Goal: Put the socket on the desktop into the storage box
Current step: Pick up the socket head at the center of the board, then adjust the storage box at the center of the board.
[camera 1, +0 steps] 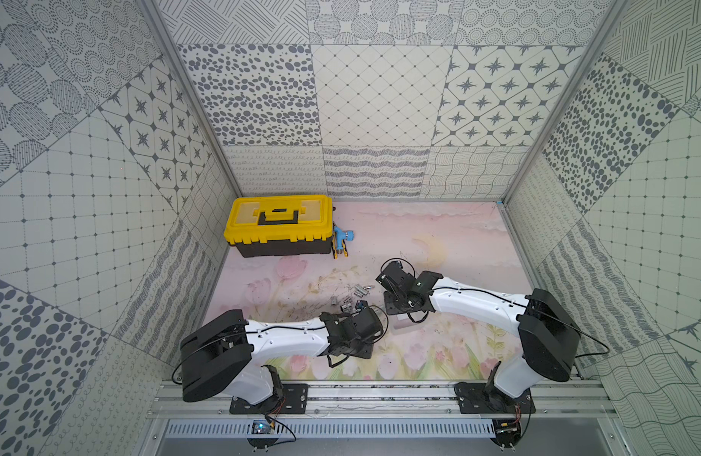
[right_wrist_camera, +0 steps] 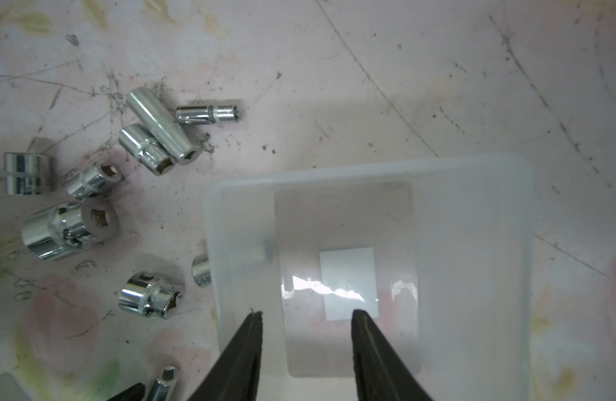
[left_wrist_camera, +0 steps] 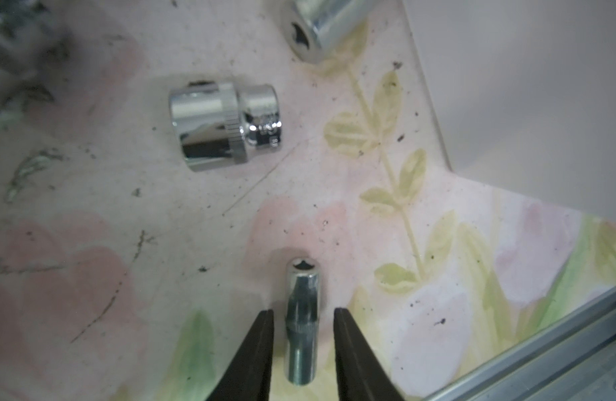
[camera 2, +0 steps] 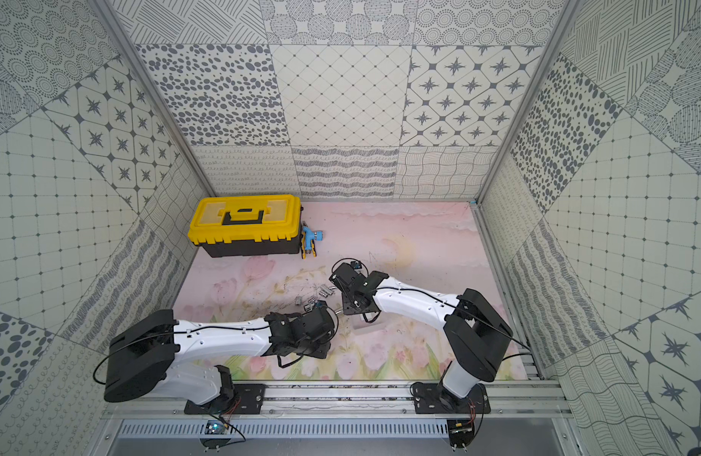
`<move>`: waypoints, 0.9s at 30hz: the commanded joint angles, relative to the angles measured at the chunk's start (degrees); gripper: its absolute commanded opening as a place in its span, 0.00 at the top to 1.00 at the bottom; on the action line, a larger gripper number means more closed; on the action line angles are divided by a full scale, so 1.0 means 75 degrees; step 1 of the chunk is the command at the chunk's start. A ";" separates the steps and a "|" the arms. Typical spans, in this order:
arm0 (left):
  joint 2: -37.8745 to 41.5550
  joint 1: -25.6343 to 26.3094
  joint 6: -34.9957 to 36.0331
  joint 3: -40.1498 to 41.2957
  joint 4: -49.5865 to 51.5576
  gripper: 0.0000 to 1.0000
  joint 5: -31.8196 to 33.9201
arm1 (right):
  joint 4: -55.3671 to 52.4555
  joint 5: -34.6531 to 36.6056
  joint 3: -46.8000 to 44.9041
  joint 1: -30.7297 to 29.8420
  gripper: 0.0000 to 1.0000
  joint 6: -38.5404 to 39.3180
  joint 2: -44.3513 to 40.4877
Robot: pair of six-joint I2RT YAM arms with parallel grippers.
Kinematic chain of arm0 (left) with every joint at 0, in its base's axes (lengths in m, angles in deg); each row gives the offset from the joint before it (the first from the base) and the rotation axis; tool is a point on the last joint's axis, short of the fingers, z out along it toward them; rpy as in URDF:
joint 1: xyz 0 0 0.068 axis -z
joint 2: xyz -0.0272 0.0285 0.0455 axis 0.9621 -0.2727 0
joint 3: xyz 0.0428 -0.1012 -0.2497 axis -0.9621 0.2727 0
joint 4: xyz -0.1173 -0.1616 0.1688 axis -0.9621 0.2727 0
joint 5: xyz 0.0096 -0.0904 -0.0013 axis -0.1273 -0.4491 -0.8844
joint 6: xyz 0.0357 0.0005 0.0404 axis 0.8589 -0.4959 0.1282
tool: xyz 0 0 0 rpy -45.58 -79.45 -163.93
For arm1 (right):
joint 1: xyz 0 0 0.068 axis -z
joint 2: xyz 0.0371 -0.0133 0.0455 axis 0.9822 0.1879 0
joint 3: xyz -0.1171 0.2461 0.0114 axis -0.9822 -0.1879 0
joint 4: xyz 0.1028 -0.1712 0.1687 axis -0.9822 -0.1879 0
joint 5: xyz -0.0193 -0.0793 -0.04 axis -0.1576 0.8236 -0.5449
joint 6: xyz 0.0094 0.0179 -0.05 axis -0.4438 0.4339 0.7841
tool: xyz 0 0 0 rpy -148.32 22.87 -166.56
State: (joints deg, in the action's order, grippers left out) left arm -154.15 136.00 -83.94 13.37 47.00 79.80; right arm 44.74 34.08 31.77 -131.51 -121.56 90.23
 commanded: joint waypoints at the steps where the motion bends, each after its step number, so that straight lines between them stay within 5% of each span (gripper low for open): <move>1: -0.0293 0.0066 0.0018 -0.0213 0.0190 0.69 -0.0005 | -0.0256 0.0528 0.0196 -0.0018 0.52 -0.0273 -0.0079; 17: -0.1073 0.0066 -0.0066 -0.0619 0.0357 0.81 0.0254 | -0.0173 0.0322 -0.0754 0.1395 0.54 -0.0914 -0.0565; 27: -0.1387 0.0068 -0.0059 -0.0844 0.0487 0.93 0.0348 | -0.0018 0.0403 -0.0600 0.1138 0.53 -0.0417 -0.1075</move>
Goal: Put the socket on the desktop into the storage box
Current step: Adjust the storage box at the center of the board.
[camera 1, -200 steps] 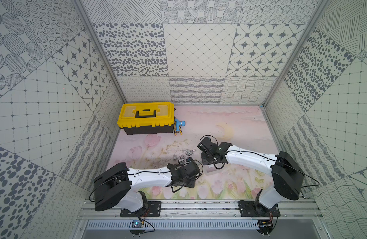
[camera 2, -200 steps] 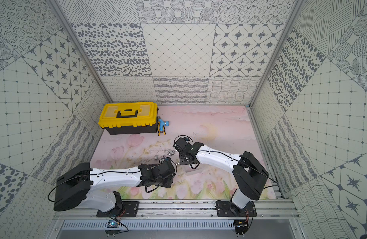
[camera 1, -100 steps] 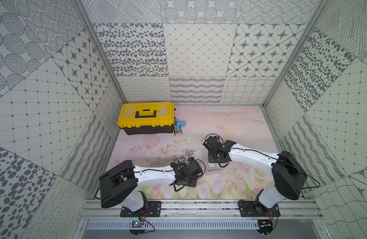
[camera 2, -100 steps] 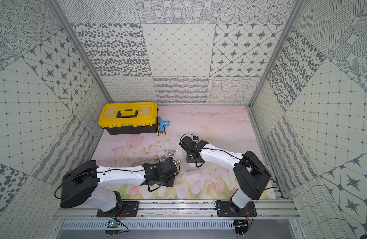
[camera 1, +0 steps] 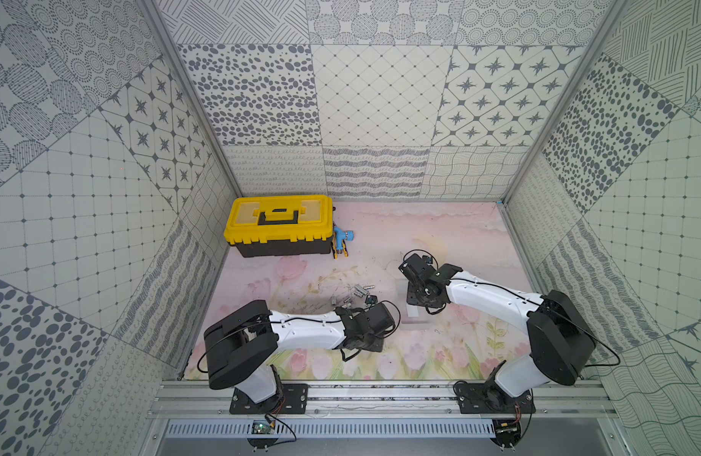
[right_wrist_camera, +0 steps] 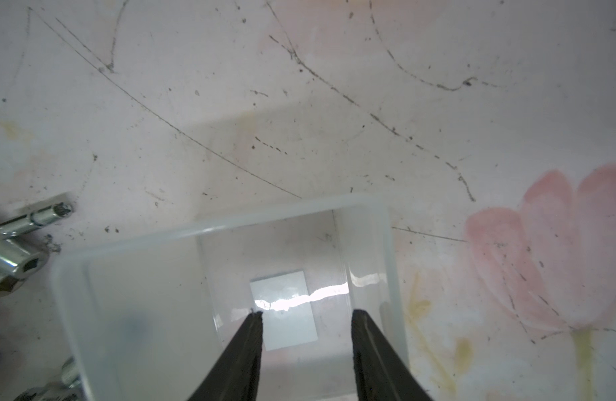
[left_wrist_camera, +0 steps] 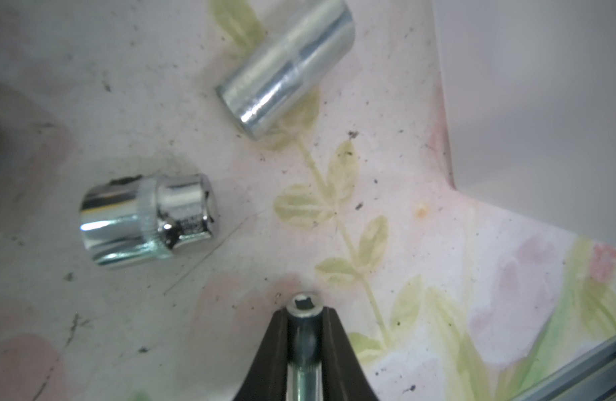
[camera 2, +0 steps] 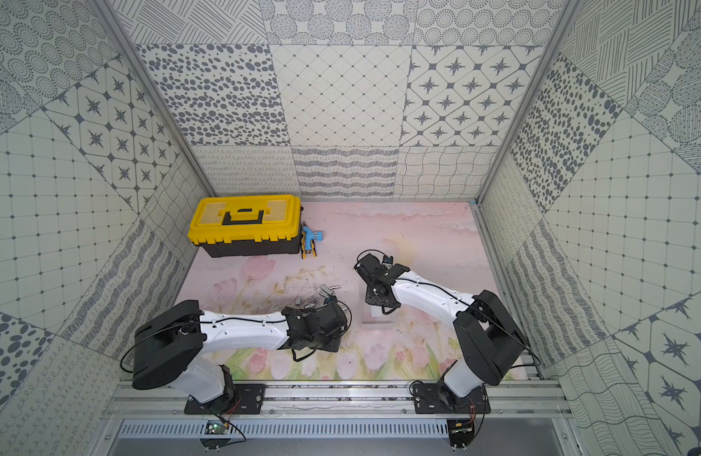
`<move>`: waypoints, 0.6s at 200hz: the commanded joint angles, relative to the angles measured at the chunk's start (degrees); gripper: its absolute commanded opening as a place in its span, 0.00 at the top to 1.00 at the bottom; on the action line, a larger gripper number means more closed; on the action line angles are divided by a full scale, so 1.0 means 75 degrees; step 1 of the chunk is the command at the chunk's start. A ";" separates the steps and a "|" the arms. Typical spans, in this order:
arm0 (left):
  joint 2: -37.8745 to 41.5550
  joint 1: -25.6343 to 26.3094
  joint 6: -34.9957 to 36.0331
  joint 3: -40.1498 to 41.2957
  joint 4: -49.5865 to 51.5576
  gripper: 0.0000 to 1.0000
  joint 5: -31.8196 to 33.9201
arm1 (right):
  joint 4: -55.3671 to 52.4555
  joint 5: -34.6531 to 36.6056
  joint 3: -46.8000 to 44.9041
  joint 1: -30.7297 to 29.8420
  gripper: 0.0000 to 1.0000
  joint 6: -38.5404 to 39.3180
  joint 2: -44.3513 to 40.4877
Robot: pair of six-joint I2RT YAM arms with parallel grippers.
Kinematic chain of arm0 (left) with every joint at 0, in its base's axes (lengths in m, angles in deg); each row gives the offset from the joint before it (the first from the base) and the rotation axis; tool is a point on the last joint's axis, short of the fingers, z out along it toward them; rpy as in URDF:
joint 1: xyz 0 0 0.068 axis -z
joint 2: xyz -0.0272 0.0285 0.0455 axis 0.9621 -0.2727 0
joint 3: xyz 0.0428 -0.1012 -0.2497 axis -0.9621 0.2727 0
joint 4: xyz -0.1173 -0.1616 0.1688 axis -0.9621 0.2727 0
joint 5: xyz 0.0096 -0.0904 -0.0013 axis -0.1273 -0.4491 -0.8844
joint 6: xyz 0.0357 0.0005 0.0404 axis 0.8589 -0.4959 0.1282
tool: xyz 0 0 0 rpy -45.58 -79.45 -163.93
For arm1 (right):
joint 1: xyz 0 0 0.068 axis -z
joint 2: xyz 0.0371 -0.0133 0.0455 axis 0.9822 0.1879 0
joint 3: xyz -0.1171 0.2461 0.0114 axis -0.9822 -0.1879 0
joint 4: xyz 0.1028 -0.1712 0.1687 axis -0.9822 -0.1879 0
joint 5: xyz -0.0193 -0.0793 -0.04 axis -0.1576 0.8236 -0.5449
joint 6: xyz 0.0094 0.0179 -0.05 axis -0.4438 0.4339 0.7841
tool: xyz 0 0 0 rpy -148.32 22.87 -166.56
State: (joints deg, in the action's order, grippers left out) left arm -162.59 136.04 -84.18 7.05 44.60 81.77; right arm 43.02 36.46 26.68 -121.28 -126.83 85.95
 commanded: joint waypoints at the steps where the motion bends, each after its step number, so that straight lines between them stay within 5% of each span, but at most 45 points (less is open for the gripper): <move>1: -0.0271 0.0060 -0.0027 0.0004 0.0803 0.95 0.0086 | 0.0215 0.0199 0.0131 -0.0339 0.53 0.0384 -0.0641; 63: -0.0233 0.0050 -0.0109 -0.0145 0.0945 1.00 0.0201 | 0.0480 0.0369 -0.0056 -0.0960 0.53 0.0922 -0.2075; 120: 0.3268 -0.0458 -0.1192 0.0469 -0.0172 1.00 0.0109 | 0.2536 -0.1436 -0.1696 -0.1127 0.44 0.1777 -0.4970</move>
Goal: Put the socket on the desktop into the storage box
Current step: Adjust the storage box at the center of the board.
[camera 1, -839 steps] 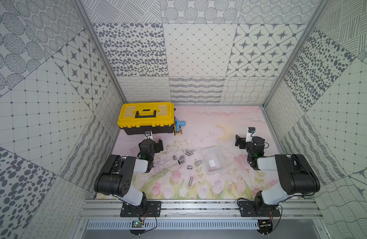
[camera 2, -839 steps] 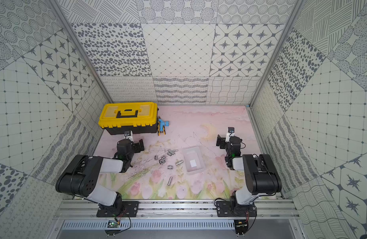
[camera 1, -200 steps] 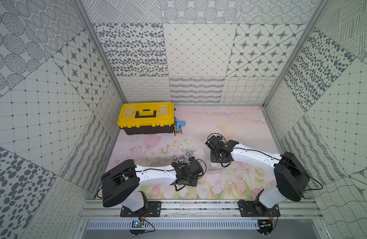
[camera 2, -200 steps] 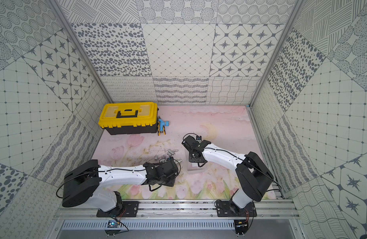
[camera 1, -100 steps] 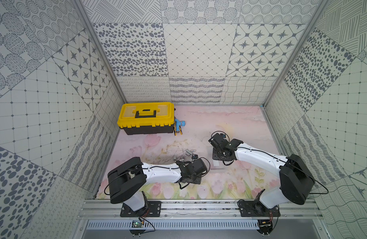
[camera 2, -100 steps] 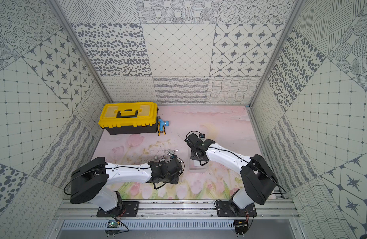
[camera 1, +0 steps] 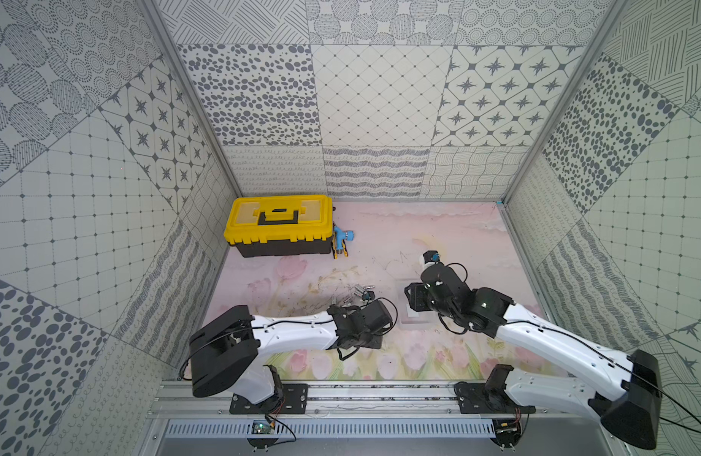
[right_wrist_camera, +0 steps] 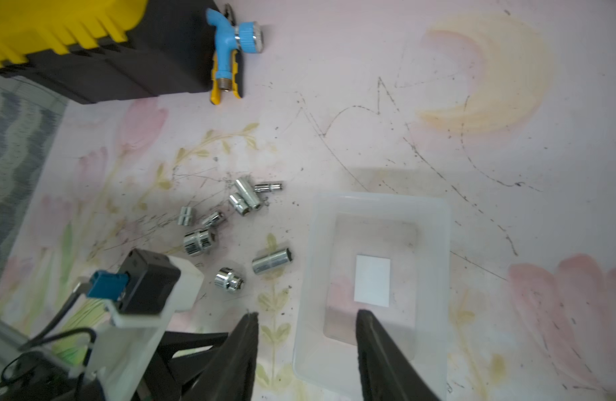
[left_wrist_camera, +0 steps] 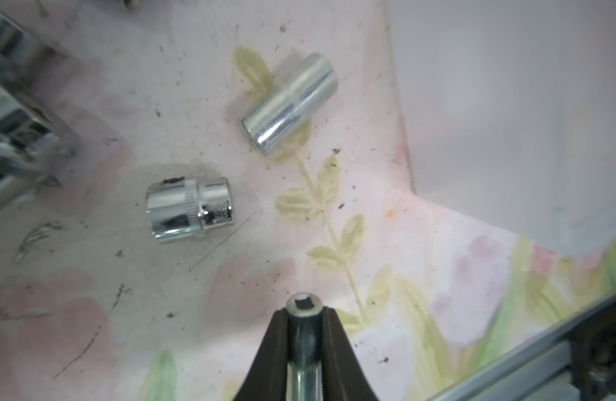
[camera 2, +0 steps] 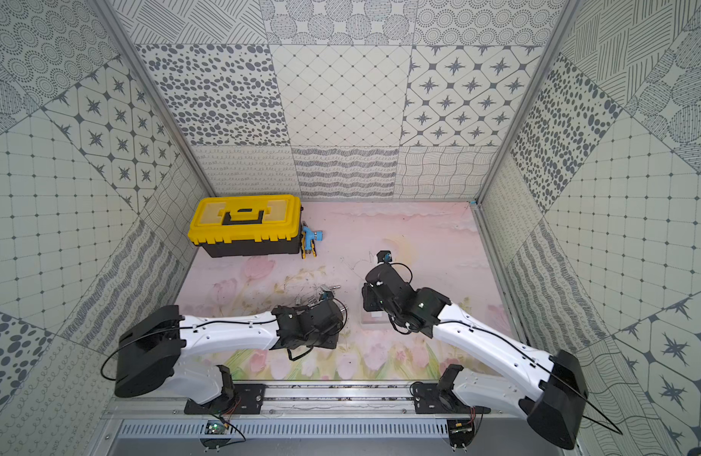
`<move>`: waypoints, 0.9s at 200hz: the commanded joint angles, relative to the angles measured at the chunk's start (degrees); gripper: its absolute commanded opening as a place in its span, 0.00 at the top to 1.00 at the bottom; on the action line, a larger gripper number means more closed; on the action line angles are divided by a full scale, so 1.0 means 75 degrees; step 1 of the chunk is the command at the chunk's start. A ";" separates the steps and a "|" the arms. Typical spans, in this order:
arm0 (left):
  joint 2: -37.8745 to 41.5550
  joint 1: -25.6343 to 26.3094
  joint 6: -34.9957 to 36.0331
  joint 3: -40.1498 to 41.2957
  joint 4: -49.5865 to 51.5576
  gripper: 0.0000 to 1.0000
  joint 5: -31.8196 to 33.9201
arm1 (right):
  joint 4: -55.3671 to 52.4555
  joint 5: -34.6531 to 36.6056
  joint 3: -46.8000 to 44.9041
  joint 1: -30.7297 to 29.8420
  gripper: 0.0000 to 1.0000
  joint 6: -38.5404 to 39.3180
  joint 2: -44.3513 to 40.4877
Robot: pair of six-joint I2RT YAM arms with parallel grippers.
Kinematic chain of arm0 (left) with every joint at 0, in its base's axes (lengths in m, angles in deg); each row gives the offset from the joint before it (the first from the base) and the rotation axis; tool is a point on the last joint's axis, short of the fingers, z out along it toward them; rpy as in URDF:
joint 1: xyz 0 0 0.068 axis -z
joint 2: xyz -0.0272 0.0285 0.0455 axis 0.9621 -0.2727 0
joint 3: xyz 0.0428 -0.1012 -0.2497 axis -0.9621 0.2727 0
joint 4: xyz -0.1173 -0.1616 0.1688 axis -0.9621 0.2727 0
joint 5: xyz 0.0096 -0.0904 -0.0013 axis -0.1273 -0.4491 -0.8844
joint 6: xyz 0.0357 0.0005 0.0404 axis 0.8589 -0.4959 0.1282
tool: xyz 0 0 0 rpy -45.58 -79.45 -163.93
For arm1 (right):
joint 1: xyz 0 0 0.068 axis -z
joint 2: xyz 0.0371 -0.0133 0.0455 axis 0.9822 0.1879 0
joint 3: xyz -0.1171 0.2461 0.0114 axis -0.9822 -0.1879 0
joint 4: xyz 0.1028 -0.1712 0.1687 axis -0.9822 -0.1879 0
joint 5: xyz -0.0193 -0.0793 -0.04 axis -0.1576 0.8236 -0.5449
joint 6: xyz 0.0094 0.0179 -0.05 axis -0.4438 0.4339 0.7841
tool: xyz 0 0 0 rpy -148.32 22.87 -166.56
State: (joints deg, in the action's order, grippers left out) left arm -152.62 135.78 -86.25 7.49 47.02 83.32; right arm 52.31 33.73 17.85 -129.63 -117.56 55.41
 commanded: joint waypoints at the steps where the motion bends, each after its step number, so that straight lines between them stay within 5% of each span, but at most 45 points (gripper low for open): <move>1: 0.2012 -0.0457 -0.0956 0.0439 -0.0559 1.00 -0.0121 | 0.1325 -0.1120 -0.0537 -0.0012 0.44 0.0554 -0.0928; 38: 0.3753 -0.1622 -0.1961 0.1194 -0.2171 1.00 -0.1442 | 0.2233 -0.2780 -0.0717 0.0012 0.36 0.0650 -0.1262; 78: 0.4158 -0.1954 -0.2643 0.1582 -0.3363 1.00 -0.2159 | 0.3011 -0.4414 -0.0455 0.0008 0.35 0.0573 -0.0309; 180: 0.4089 -0.2038 -0.3226 0.2014 -0.5020 1.00 -0.2580 | 0.3445 -0.4527 -0.0278 -0.0374 0.45 0.0404 0.0749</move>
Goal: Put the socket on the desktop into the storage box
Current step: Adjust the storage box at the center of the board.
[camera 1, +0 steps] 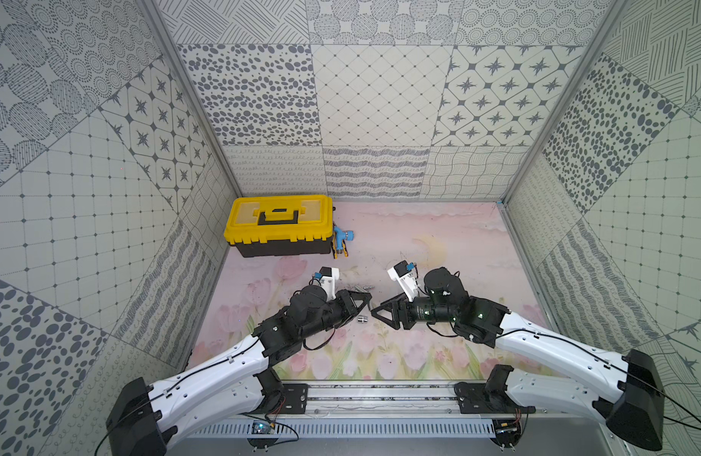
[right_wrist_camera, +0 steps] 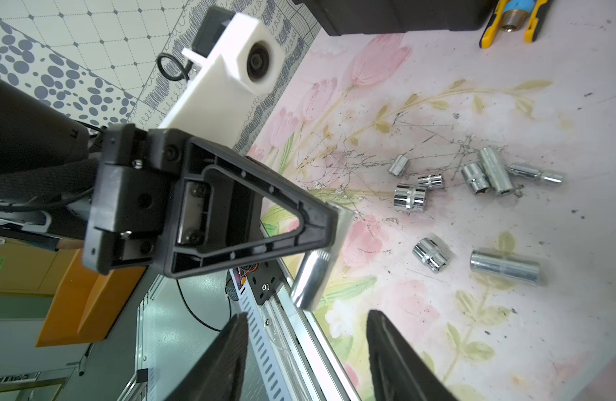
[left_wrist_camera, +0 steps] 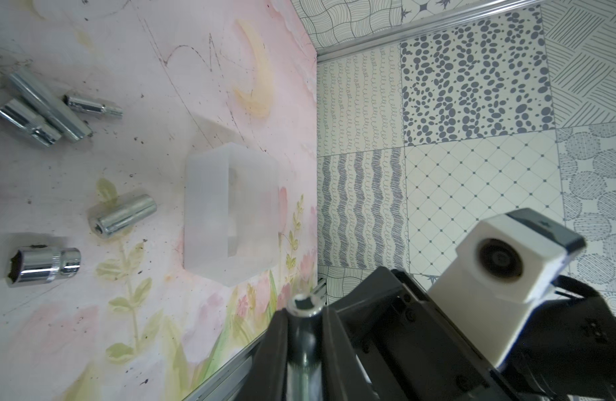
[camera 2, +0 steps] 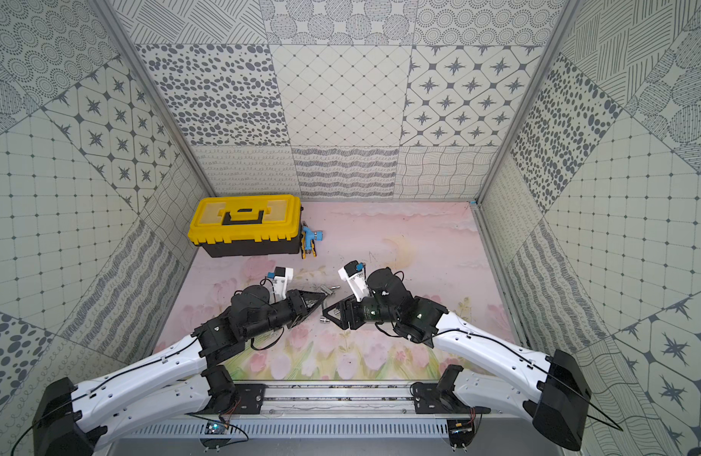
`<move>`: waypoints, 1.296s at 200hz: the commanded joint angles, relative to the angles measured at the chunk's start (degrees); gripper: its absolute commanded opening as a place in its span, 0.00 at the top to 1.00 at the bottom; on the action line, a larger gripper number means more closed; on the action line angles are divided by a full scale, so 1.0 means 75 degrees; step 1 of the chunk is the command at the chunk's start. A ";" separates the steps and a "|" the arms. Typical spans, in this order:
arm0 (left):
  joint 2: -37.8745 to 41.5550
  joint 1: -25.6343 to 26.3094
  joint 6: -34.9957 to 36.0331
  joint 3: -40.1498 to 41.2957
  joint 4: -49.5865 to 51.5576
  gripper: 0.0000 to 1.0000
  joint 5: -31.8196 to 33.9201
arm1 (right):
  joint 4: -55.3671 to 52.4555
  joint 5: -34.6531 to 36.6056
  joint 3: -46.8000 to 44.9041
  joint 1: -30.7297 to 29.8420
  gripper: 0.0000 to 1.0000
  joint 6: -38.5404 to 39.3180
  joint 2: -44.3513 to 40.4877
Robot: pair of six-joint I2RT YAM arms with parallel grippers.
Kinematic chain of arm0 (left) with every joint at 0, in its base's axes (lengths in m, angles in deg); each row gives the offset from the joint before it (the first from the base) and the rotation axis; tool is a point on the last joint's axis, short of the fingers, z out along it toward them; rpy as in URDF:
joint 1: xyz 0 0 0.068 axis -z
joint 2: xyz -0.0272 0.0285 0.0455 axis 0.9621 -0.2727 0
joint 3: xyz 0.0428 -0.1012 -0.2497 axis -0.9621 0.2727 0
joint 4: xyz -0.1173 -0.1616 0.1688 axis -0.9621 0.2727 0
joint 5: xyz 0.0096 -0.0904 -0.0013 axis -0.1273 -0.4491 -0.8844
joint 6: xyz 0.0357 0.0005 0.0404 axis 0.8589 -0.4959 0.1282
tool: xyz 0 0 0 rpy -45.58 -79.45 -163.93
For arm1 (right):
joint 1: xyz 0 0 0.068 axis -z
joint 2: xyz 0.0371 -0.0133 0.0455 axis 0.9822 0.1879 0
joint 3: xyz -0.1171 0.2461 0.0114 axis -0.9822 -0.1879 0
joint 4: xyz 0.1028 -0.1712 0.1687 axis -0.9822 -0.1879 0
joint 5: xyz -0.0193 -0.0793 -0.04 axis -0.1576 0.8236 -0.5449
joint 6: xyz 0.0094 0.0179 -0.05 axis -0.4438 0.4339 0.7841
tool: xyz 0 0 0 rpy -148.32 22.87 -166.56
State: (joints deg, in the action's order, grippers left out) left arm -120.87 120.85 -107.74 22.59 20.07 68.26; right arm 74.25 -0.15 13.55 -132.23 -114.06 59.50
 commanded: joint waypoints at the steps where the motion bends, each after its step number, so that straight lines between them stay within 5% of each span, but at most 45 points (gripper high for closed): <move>1: -0.0145 -0.0048 -0.0359 0.0001 -0.1426 1.00 -0.0579 | 0.0528 -0.0012 0.0304 -0.0027 0.45 -0.0069 0.0212; 52: -0.0128 -0.0046 -0.0243 0.0047 -0.1463 1.00 -0.0665 | 0.0501 0.0312 0.0362 -0.0048 0.60 -0.0055 0.0317; 135: -0.0202 -0.0048 0.0115 0.0171 -0.1484 1.00 -0.0815 | 0.0398 0.0671 0.0391 -0.0039 0.68 -0.0094 0.0260; 205: -0.0262 -0.0048 0.0572 0.0280 -0.1373 1.00 -0.0763 | -0.0117 0.1416 0.0457 -0.0045 1.00 -0.0150 0.0257; 238: -0.0548 -0.0048 0.1056 0.0060 -0.1025 1.00 -0.0845 | -0.0542 0.1835 0.0447 -0.0042 1.00 -0.0193 0.0170; 259: -0.0956 -0.0048 0.1531 -0.0311 -0.0821 0.62 -0.1128 | -0.0900 0.2215 0.0401 -0.0060 1.00 -0.0216 -0.0071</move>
State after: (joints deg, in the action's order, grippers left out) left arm -124.54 120.59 -104.72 23.81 12.21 64.78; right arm 71.15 7.96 15.67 -133.28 -115.40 61.80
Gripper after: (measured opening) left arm 0.194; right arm 0.186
